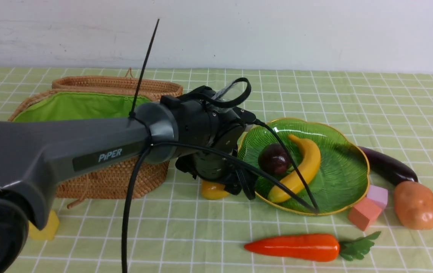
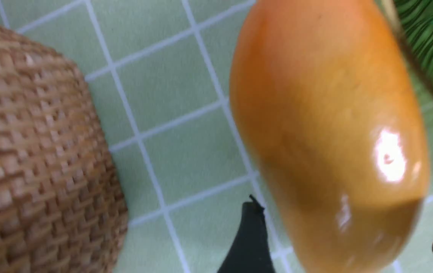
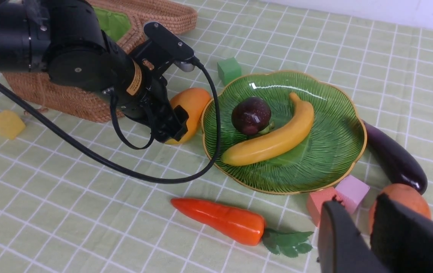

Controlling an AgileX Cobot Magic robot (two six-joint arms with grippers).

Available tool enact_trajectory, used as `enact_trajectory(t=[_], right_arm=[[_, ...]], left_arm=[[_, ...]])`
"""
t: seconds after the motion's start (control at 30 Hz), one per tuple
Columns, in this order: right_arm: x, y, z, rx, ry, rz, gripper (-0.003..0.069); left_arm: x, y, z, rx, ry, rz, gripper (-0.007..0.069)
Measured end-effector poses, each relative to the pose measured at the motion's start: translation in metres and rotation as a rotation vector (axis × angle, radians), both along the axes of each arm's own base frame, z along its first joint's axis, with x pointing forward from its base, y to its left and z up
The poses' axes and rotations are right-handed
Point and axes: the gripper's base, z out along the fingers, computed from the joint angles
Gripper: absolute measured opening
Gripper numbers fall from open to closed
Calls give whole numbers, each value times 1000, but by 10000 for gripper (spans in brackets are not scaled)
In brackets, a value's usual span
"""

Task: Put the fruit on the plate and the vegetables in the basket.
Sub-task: Grab the mango with your left arm and place it on the right plate

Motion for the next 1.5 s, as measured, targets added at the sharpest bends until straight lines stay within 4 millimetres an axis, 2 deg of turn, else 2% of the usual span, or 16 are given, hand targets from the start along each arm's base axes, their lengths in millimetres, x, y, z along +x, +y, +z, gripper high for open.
enact_trajectory(t=[0.13, 0.37, 0.63, 0.77, 1.07, 1.27, 1.5], right_arm=[[0, 0, 0, -2, -1, 1, 152], [0, 0, 0, 1, 0, 3, 152], [-1, 2, 0, 20, 4, 14, 152], [-1, 2, 0, 20, 4, 14, 152], [-1, 2, 0, 20, 4, 15, 149], [-1, 2, 0, 20, 5, 15, 145], [-1, 2, 0, 20, 5, 15, 144]], left_arm=[[2, -3, 2, -32, -29, -14, 586], [6, -4, -12, -22, -17, -16, 586], [22, 14, -27, -24, 12, 72, 586], [23, 13, -31, -34, 6, 68, 586], [28, 10, -32, -47, -42, 33, 584], [29, 11, -34, -22, -50, 20, 532], [29, 13, -34, 10, -53, 14, 529]])
